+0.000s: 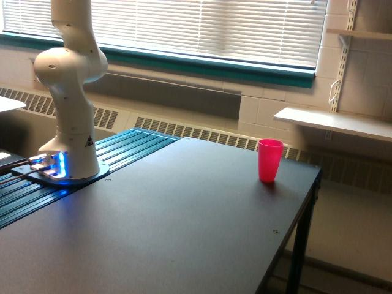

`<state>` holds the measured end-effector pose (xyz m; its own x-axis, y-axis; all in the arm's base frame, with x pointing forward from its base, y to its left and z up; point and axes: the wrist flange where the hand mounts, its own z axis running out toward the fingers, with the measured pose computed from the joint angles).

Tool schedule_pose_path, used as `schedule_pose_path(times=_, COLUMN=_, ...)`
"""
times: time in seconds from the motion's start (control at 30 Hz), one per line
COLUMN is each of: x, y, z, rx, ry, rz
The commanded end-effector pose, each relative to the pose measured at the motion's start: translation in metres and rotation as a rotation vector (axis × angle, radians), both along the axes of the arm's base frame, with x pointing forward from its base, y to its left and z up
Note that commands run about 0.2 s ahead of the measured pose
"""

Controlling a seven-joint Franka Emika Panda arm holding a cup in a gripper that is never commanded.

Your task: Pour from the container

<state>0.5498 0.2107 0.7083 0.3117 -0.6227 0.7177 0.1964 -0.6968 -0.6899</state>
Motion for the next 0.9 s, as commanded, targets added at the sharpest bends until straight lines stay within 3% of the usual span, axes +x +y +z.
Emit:
schedule_pose_path(times=0.03, x=-0.006, y=0.014, z=0.011, rx=-0.061, ry=0.042, rz=0.020)
schedule_pose_path(times=0.23, x=-0.001, y=0.016, z=-0.009, rx=-0.150, ry=0.146, rz=0.007)
schedule_pose_path(times=0.37, x=-0.003, y=0.004, z=-0.029, rx=-0.140, ry=0.259, rz=-0.029)
schedule_pose_path(times=0.63, x=-0.027, y=-0.031, z=-0.071, rx=-0.112, ry=0.486, rz=-0.088)
schedule_pose_path(times=0.9, x=-0.057, y=-0.056, z=-0.116, rx=-0.153, ry=0.683, rz=-0.140)
